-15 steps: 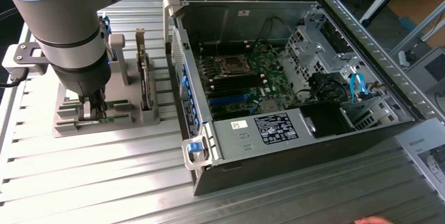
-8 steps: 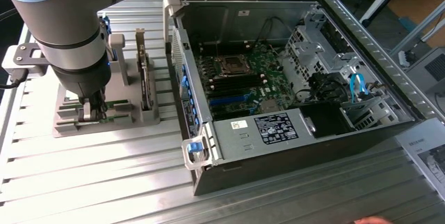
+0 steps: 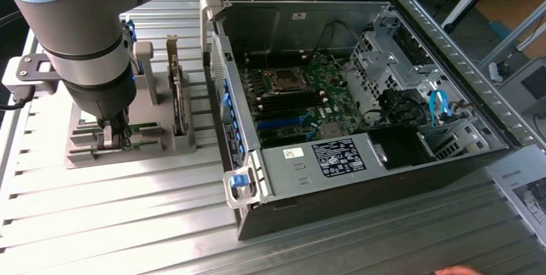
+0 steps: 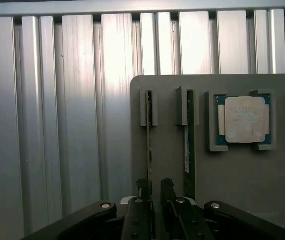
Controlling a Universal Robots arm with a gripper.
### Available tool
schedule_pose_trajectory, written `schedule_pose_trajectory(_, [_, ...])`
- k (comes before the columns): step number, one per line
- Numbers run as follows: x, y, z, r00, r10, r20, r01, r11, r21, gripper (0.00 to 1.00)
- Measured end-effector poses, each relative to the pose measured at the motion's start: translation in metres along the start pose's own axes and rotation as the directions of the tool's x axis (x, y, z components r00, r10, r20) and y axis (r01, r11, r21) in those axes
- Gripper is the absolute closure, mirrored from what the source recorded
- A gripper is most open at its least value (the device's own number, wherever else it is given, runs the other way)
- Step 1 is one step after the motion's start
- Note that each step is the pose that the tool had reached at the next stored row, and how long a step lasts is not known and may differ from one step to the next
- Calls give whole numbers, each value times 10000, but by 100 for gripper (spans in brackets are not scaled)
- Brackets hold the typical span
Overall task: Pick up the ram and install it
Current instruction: 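Pick up the ram and move it above insertion slot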
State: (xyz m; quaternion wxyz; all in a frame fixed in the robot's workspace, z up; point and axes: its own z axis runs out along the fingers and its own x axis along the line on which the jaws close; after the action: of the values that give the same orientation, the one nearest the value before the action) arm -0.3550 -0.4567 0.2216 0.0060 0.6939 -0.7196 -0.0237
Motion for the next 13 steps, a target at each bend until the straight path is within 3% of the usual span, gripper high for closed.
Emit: schedule_pose_trajectory(13, [1, -5, 39, 9999, -163, -6, 163, 9999, -3, 76])
